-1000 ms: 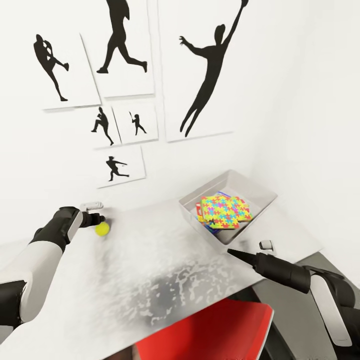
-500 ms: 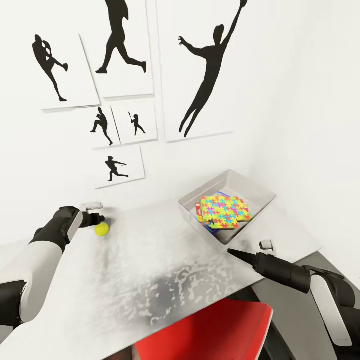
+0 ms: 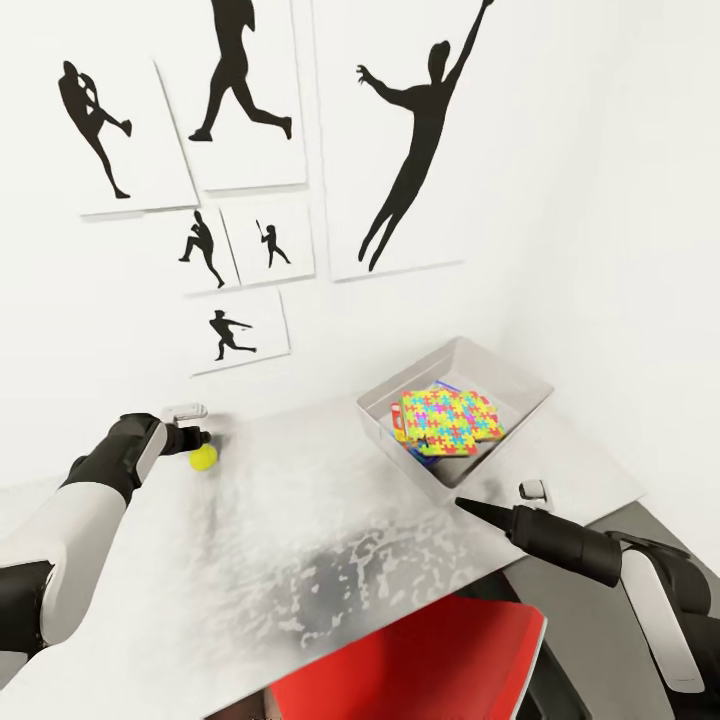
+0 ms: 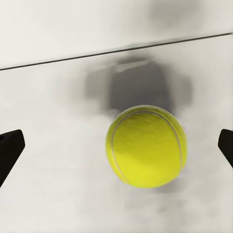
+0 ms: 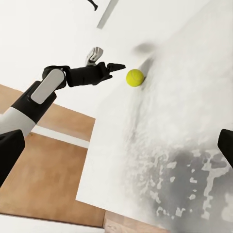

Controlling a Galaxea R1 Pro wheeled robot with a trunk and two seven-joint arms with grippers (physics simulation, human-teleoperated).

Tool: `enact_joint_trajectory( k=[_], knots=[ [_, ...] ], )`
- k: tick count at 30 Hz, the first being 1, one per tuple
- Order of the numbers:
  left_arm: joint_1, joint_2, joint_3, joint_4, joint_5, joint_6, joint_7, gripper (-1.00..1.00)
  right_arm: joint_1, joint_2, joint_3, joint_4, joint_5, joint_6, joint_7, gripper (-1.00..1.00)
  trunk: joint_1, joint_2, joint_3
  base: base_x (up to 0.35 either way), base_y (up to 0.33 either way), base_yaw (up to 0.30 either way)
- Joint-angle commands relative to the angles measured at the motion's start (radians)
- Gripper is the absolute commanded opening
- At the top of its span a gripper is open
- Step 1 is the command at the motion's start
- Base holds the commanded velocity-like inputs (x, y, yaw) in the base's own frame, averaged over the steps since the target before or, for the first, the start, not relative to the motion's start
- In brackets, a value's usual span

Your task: Put all the toys in the child's room - the three board games (two on the bed and one on the table), the two jigsaw puzzles on the table, and the tennis ball on the table - inside the toy box on the table in the child's room.

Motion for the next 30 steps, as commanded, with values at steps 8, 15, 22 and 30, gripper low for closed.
enact_joint_trajectory(
  k=[8,15,22,30],
  knots=[
    [-0.001,-0.001,0.003,-0.001,0.003,0.003,-0.001,1.0,-0.001,-0.004,-0.002,0.0,0.003,0.004,0.006,1.0,0.0,-0.002,-0.013,0.0,0.0,0.0],
    [-0.001,-0.007,0.003,-0.001,0.003,0.001,-0.001,1.0,0.002,-0.01,-0.093,0.0,-0.007,0.004,0.025,1.0,0.0,-0.002,-0.024,0.0,0.0,0.0],
    [-0.002,-0.008,0.003,-0.005,0.003,0.002,-0.003,1.0,0.041,-0.018,-0.214,0.0,-0.008,0.004,0.249,1.0,0.0,-0.002,-0.036,0.0,0.0,0.0],
    [-0.002,-0.012,0.003,-0.012,0.004,0.002,-0.006,1.0,0.061,-0.02,-0.286,0.0,-0.007,0.004,0.377,1.0,0.0,-0.002,-0.049,0.0,0.0,0.0]
  ],
)
